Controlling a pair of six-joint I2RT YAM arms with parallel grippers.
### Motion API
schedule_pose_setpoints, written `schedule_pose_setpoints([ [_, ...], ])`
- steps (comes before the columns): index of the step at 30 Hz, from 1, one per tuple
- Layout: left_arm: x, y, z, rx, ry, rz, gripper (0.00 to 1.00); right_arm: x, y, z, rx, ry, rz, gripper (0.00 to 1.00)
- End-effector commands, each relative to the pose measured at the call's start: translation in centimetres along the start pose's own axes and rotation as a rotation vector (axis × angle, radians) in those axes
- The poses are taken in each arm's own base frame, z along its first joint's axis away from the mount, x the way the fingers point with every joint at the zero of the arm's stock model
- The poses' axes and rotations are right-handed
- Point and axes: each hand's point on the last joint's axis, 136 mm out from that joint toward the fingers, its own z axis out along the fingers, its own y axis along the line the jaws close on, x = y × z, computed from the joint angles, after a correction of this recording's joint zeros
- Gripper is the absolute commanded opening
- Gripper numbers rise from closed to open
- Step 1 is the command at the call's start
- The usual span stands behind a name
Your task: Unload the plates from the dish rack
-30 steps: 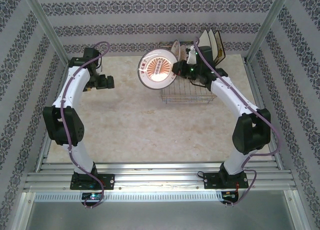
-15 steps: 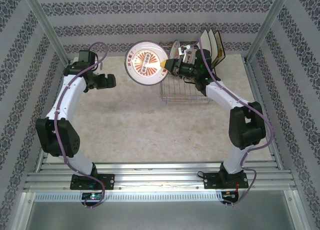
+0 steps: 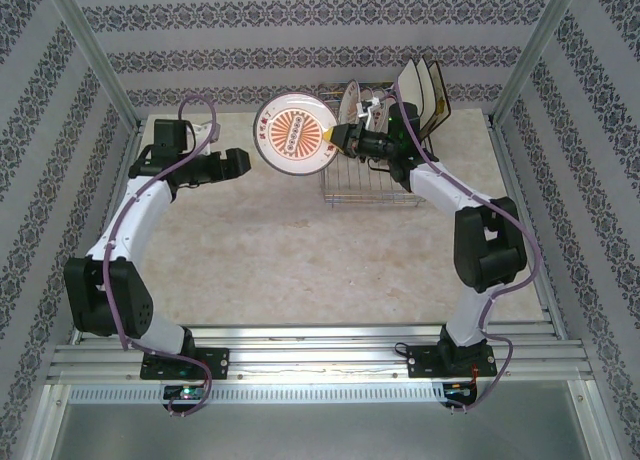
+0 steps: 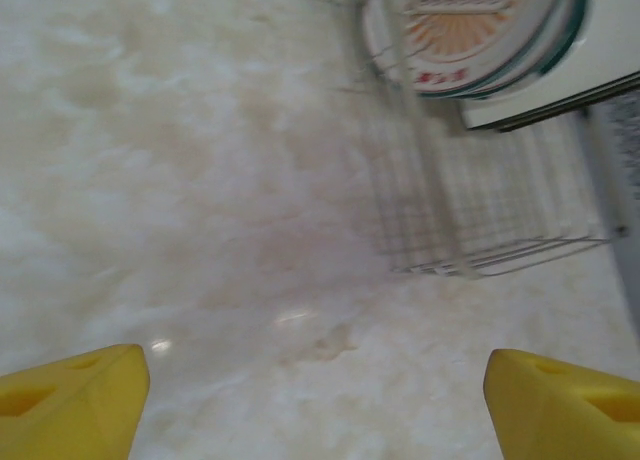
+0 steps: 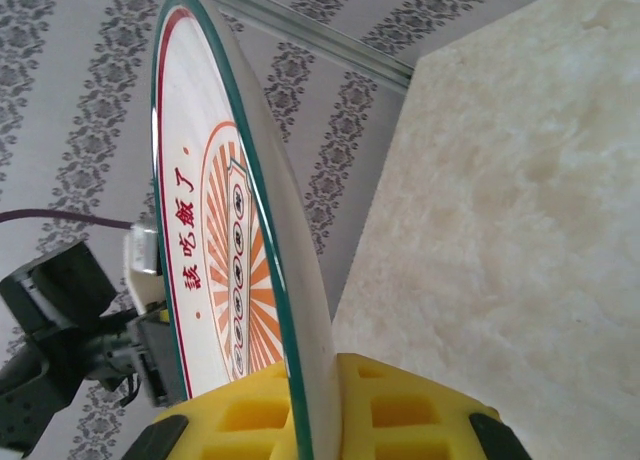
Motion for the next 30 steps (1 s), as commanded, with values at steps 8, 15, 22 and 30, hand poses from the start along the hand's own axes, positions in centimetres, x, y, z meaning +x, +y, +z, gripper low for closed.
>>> schedule_pose_setpoints([
  [8,-3.8,-4.9,0.6,0.365,-0.146,-0.018,0.89,-0.6,-1.7,0.9,0.043,0.023,-0.009,0.00],
  [15,-3.2,-3.4,3.5,0.361,-0.091,-0.077,0.78,0.6,-0.7,2.8,0.037,0.072,-0.032,0.00],
  [22,-2.9,-2.5,4.5,0.352,-0.084,-0.107,0.56,1.4,-0.2,3.8,0.038,0.094,-0.044,0.00],
  [30,-2.9,-2.7,4.5,0.361,-0.067,-0.135,0.00,2.2,-0.3,5.3,0.062,0.122,-0.055,0.00],
])
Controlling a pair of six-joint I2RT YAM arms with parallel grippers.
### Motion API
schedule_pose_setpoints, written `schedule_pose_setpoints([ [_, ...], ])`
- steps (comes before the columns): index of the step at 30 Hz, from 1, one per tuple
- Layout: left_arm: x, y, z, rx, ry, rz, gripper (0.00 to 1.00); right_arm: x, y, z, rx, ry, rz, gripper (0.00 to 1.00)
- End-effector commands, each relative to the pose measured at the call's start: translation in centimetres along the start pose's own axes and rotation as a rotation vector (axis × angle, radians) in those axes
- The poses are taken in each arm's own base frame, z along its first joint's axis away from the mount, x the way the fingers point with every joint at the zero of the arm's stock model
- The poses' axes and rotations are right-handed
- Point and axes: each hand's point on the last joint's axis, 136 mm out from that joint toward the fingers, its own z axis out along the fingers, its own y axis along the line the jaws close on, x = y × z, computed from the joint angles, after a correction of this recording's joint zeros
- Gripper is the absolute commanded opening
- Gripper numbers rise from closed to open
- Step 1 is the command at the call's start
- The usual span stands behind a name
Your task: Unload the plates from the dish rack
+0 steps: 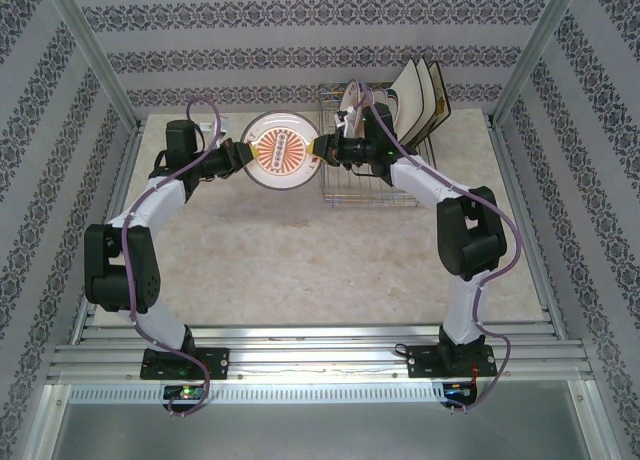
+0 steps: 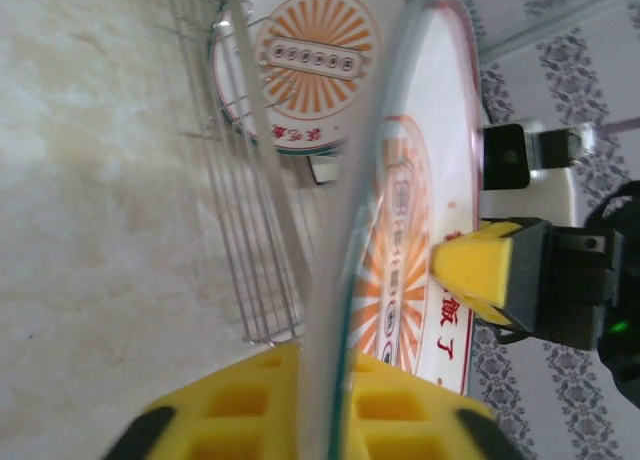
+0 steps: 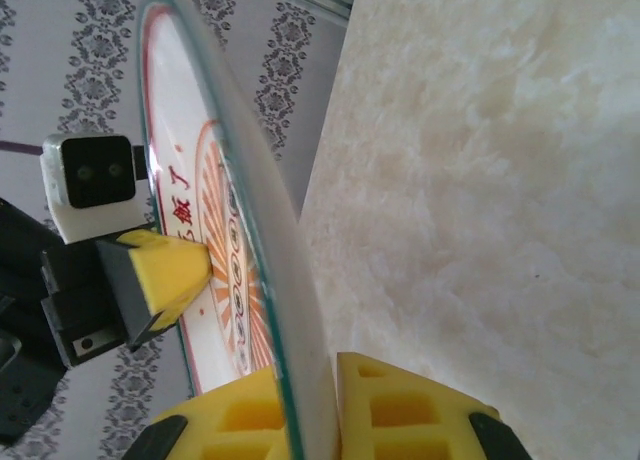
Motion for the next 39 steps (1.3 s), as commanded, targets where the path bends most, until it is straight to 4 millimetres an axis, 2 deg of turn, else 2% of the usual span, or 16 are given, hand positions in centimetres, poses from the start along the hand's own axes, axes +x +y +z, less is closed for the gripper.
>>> schedule_pose_setpoints([
  [1,-0.4,-1.6,0.0,0.054,0.004,0.061,0.00,-0.6,2.3,0.5,-0.022,-0.001,-0.051,0.00],
  [2,-0.4,-1.5,-0.1,0.051,0.001,0.057,0.00,-0.7,2.2,0.5,-0.010,-0.001,-0.053,0.00],
  [3,-0.2,-1.5,-0.1,0.049,0.001,0.052,0.00,-0.7,2.2,0.5,-0.002,-0.002,-0.060,0.09],
  [6,-0.1,-1.1,-0.3,0.030,-0.012,0.036,0.00,-0.9,2.2,0.0,0.049,-0.006,-0.086,0.51],
  [8,-0.1,-0.9,-0.6,0.014,-0.031,0.023,0.00,-0.9,2.2,-0.7,0.102,-0.004,-0.110,0.73],
  [10,-0.4,-0.9,-1.1,-0.004,-0.063,0.014,0.00,-0.8,2.0,-1.7,0.175,-0.004,-0.146,0.93],
  [11,-0.6,-0.7,-1.3,-0.010,-0.078,0.007,0.00,-0.7,1.7,-2.3,0.233,0.007,-0.162,0.98],
  [15,-1.2,-0.2,-2.3,-0.029,-0.127,-0.007,0.00,-1.0,0.4,-5.5,0.429,-0.010,-0.216,0.98],
  [18,-1.6,0.3,-3.2,-0.051,-0.158,-0.015,0.00,-1.4,-0.7,-9.4,0.593,-0.040,-0.256,0.98],
  [21,-2.1,1.1,-4.4,-0.080,-0.201,-0.022,0.00,-1.6,-2.4,-14.4,0.829,-0.046,-0.309,0.98],
  [23,-2.6,1.8,-5.4,-0.100,-0.231,-0.031,0.00,-1.7,-3.7,-19.1,1.047,-0.038,-0.343,0.98],
  [26,-3.3,3.1,-6.8,-0.141,-0.277,-0.046,0.00,-1.3,-5.1,-23.6,1.136,-0.036,-0.299,0.98],
  [28,-3.6,4.1,-7.7,-0.167,-0.305,-0.059,0.00,-1.0,-6.0,-25.6,1.161,-0.034,-0.265,0.98],
  [33,-4.5,6.6,-9.6,-0.232,-0.374,-0.101,0.00,-0.3,-7.6,-28.5,1.231,0.005,-0.226,0.98],
  [39,-5.5,10.1,-11.9,-0.299,-0.491,-0.179,0.00,0.0,-9.4,-30.1,1.288,0.040,-0.188,0.98],
])
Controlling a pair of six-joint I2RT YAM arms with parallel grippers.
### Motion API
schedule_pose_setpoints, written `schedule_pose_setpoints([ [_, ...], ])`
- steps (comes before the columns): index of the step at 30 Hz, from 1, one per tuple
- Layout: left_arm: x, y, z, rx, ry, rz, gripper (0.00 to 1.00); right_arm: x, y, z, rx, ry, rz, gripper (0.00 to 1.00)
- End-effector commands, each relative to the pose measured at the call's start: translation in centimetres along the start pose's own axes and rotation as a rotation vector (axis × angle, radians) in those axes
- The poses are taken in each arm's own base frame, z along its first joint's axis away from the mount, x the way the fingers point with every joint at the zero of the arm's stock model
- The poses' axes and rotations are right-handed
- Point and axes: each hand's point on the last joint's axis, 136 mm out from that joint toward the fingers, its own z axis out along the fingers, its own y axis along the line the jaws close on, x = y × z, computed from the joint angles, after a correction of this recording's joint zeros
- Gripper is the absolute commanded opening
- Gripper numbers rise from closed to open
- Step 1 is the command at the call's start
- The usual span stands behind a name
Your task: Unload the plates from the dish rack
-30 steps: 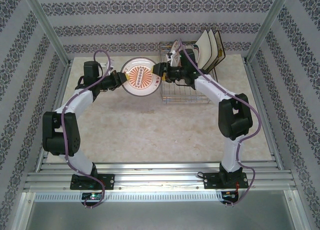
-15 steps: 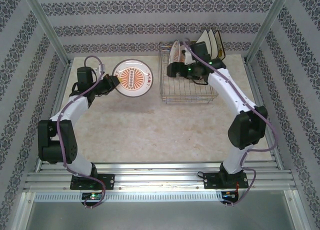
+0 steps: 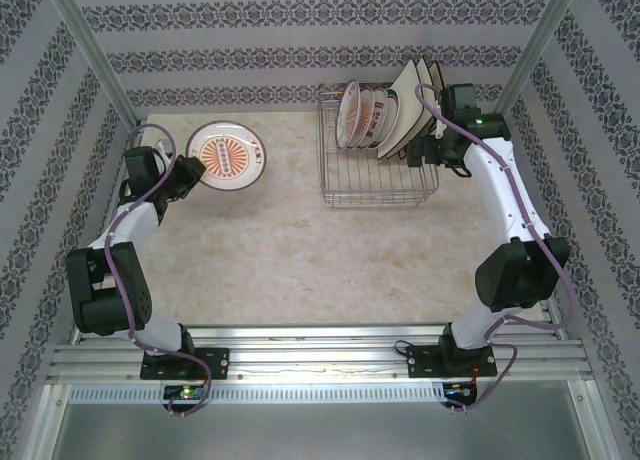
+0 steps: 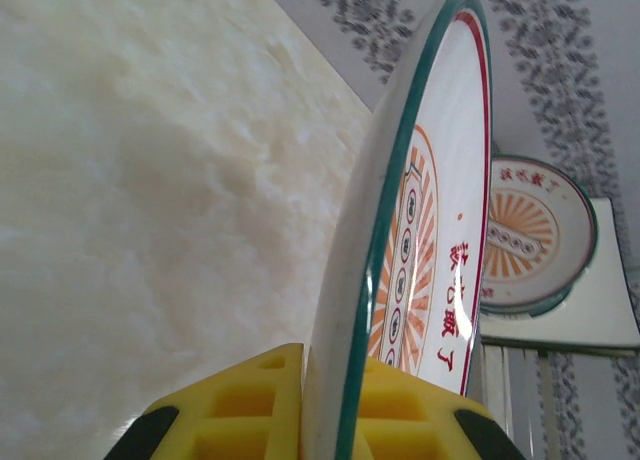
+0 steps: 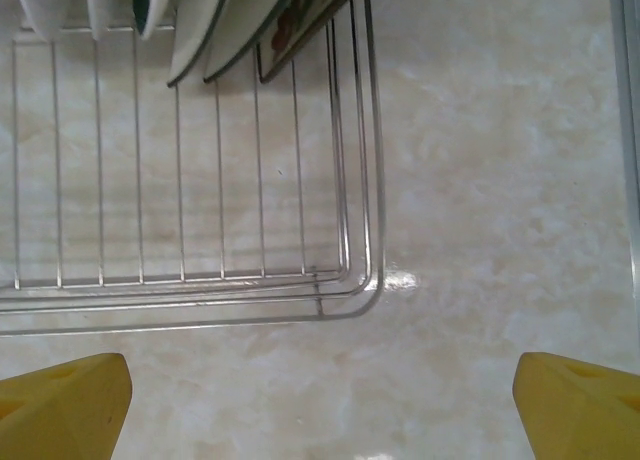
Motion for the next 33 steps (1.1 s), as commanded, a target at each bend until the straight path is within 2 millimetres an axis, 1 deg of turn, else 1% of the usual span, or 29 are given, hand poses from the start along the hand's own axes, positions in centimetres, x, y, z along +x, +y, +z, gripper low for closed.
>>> schedule_pose_setpoints([
  [1,-3.6,-0.6,-1.2,0.041,-0.146,-0.001,0.00,1.6,-1.6,1.0,0.061,0.075,-0.029,0.98],
  [6,-5.2,1.9,-1.1,0.002,-0.182,-0.042,0.00,2.3,-2.3,1.2,0.069,0.096,-0.030,0.98],
  [10,-6.1,3.7,-0.9,-0.032,-0.196,-0.064,0.00,3.3,-3.0,1.7,0.102,0.142,-0.045,0.98],
  [14,-6.2,5.6,-0.5,-0.075,-0.204,-0.083,0.00,3.9,-3.1,1.9,0.099,0.146,-0.041,0.98],
  [19,-6.2,7.7,0.4,-0.100,-0.201,-0.117,0.00,4.1,-2.9,1.9,0.091,0.149,-0.040,0.98],
  [28,-6.2,9.9,2.2,-0.131,-0.172,-0.145,0.00,4.4,-2.6,1.7,0.083,0.142,-0.052,0.98],
  [33,-6.1,10.9,2.8,-0.152,-0.160,-0.154,0.00,4.3,-2.2,1.7,0.082,0.139,-0.064,0.98],
])
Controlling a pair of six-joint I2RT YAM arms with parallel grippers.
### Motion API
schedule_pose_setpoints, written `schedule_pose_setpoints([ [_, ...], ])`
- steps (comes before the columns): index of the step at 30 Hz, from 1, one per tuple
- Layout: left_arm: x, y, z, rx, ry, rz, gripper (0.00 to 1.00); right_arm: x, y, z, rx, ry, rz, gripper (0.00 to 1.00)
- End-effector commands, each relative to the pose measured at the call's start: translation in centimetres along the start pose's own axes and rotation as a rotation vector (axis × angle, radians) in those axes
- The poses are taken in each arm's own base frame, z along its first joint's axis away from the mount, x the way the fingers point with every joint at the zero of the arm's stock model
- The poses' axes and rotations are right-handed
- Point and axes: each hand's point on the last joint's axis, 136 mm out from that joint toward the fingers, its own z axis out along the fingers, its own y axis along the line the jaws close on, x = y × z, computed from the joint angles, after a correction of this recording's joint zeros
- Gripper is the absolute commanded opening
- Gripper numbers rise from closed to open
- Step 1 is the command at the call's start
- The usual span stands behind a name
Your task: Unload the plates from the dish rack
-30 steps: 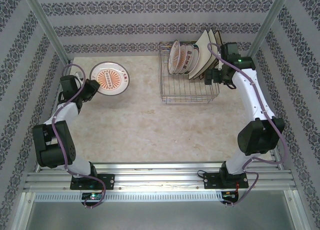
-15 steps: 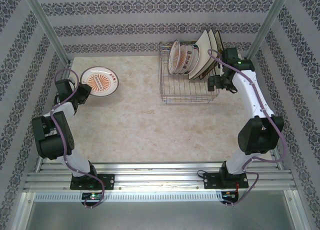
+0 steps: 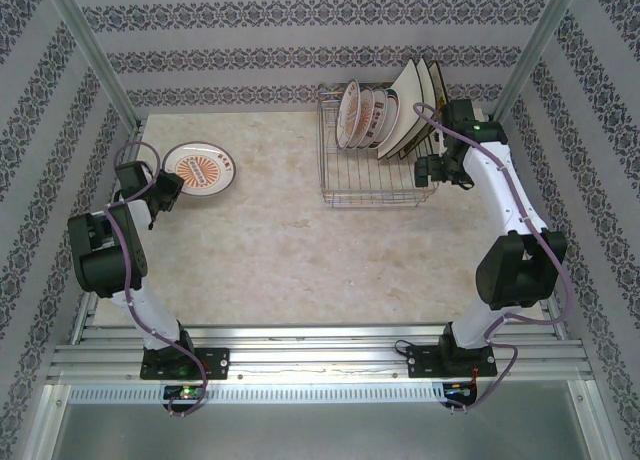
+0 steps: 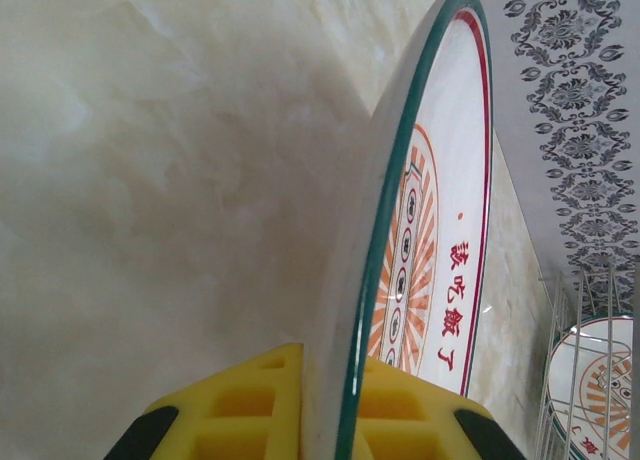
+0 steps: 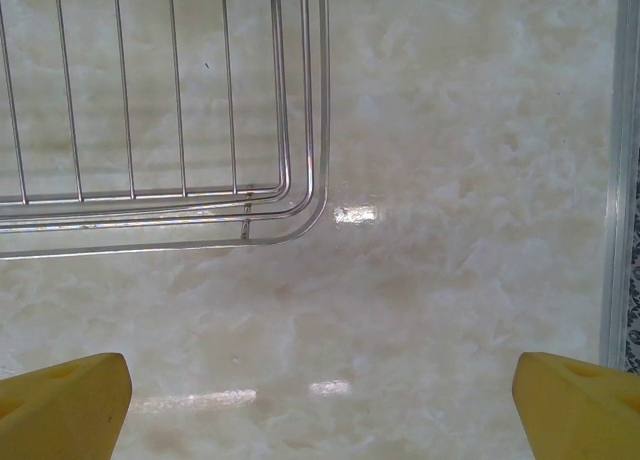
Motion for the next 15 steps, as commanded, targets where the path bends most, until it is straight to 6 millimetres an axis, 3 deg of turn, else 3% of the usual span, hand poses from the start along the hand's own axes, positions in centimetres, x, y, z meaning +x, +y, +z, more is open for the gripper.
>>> schedule_pose_setpoints([
  [1,-2.4,-1.7,-0.1,0.055,-0.059,0.036,0.00,0.1,-0.1,-0.8,0.015,-0.018,-0.016,0.98],
  [15,-3.2,0.3,1.2,0.010,-0.057,0.016,0.00,-0.3,0.2,-0.9,0.006,-0.027,-0.022,0.98],
])
